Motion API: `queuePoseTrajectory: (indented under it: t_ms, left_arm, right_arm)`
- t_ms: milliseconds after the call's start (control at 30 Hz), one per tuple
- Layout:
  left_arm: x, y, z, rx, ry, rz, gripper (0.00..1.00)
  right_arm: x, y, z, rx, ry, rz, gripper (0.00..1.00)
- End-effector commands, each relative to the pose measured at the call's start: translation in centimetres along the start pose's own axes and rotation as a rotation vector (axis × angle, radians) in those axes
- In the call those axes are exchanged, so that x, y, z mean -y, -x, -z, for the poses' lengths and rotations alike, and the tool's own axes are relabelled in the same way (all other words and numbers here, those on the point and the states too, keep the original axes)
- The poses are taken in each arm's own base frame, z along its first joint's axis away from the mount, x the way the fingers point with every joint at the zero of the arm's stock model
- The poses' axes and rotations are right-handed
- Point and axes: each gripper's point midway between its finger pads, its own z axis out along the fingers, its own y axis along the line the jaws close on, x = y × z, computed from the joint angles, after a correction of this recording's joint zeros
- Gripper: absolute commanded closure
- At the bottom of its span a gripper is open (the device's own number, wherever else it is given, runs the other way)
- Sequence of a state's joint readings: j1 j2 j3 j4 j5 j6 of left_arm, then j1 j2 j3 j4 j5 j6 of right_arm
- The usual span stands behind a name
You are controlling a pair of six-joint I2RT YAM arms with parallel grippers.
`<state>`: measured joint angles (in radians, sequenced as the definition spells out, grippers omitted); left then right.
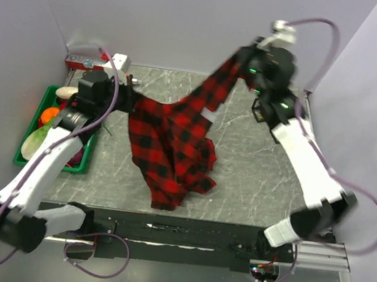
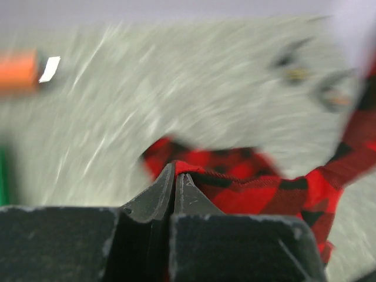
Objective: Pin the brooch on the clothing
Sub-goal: Adjust the crumpled clothing at the center of the board.
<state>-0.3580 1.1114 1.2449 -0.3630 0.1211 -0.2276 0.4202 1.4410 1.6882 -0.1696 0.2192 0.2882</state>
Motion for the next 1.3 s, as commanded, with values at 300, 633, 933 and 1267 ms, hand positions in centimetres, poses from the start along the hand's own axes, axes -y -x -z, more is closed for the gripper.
queuePoseTrajectory:
  t_ms: [300, 633, 933, 1267]
  left_arm:
    - [-19.6, -11.8, 4.7, -0.139, 0.670, 0.318, 0.35]
    - [-7.7, -8.4, 3.1, -0.018, 0.213, -0.025, 0.04]
    - [0.1, -18.7, 0.1, -0.388, 0.033, -0.188, 0.03]
    - [0.4, -23.0, -0.4, -0.535, 0.156, 0.103, 0.03]
  right_arm:
    - [-24.0, -16.1, -9.3, -0.186, 0.471, 0.086, 0.91]
    - [-21.6, -23.8, -3.3, -0.429, 0.604, 0.089, 0.03]
    - [-7.6, -20.5, 3.4, -0.498, 0.422, -0.068, 0.00]
    - [3.7, -28.9, 8.5, -0.673, 0.180, -0.145, 0.02]
